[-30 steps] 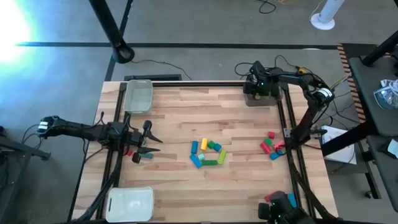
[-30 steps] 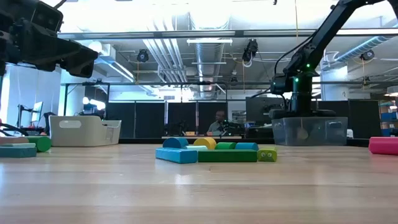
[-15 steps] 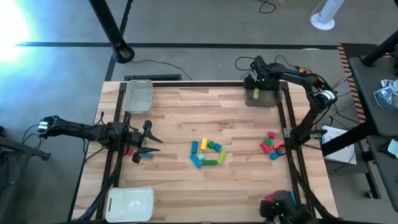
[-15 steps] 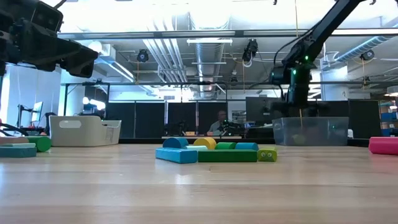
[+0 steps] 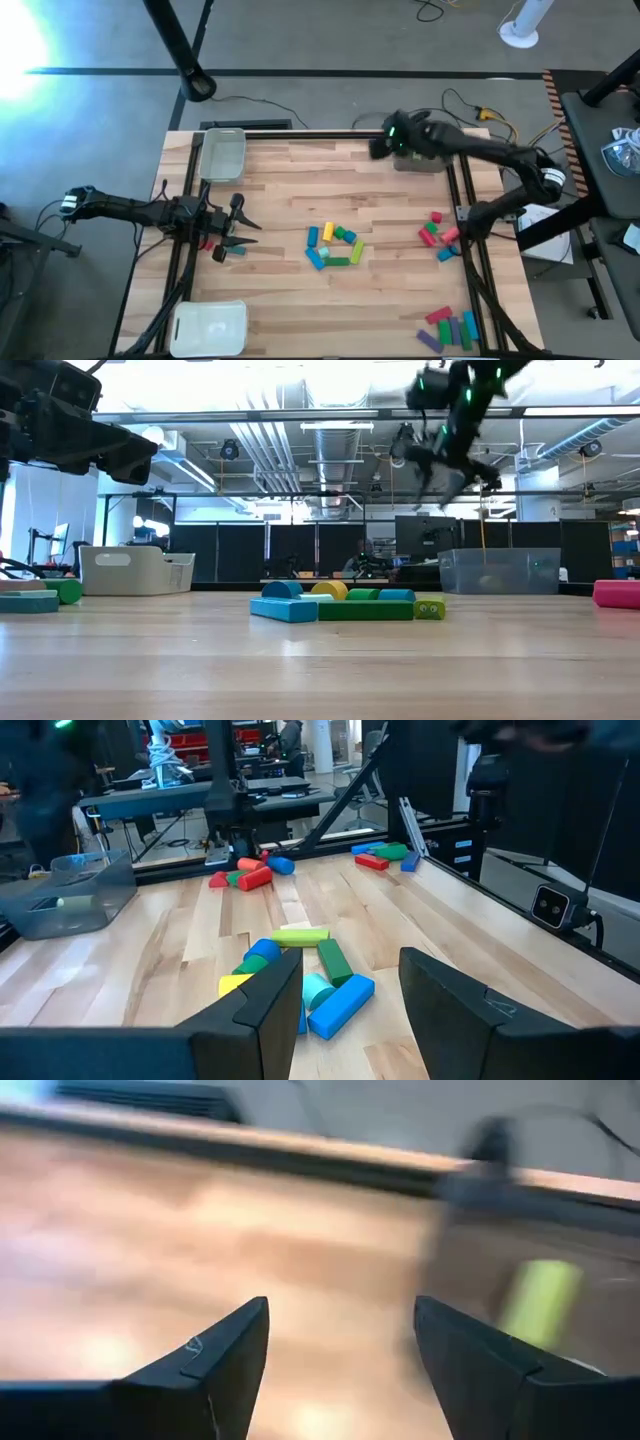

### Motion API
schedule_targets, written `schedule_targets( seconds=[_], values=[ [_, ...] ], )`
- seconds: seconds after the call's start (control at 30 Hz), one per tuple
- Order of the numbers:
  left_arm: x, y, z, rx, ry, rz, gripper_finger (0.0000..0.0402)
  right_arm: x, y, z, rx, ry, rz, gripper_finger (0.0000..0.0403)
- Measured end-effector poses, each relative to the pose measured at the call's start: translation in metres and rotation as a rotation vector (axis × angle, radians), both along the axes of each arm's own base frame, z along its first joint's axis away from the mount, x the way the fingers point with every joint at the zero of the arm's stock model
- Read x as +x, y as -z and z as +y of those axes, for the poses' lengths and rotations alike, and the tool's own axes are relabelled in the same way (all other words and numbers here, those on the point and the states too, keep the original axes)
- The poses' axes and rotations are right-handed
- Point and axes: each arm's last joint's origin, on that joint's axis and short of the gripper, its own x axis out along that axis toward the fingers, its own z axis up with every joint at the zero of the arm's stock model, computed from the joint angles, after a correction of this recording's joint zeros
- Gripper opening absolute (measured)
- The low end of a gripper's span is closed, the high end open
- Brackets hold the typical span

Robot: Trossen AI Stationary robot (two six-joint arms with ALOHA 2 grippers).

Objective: Sort blocks
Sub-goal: Put the yellow cylindrical block into the black bin

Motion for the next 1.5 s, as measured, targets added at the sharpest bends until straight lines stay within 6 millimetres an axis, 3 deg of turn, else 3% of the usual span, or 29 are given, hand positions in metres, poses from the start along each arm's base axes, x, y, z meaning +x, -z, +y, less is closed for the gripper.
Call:
schedule_targets(
  seconds=[0.17, 0.33, 0.43, 0.53, 0.67, 0.83, 1.27, 1.5],
  values=[
    [0.000, 0.000, 0.000, 0.000, 0.000, 0.000, 0.0154, 0.041, 0.002, 0.092, 0.037, -0.079, -0.148, 0.0228],
    [0.000, 0.000, 0.000, 0.000, 0.000, 0.000, 0.0154, 0.069, 0.032, 0.172, 0.105, -0.031, -0.234, 0.0218],
    [0.000, 0.000, 0.000, 0.000, 0.000, 0.000, 0.0154, 0.087, 0.054, 0.206, 0.152, 0.014, -0.236, 0.0215],
    [0.000, 0.000, 0.000, 0.000, 0.000, 0.000, 0.0154, 0.111, 0.071, 0.228, 0.188, 0.040, -0.227, 0.0215],
    [0.000, 0.000, 0.000, 0.000, 0.000, 0.000, 0.0154, 0.145, 0.083, 0.238, 0.240, 0.036, -0.200, 0.0215],
    [0.000, 0.000, 0.000, 0.000, 0.000, 0.000, 0.0154, 0.168, 0.098, 0.232, 0.287, 0.095, -0.143, 0.0215],
    [0.000, 0.000, 0.000, 0.000, 0.000, 0.000, 0.0154, 0.182, 0.126, 0.200, 0.281, 0.143, -0.046, 0.0215],
    [0.000, 0.000, 0.000, 0.000, 0.000, 0.000, 0.0154, 0.184, 0.137, 0.192, 0.277, 0.159, -0.021, 0.0208]
  ],
)
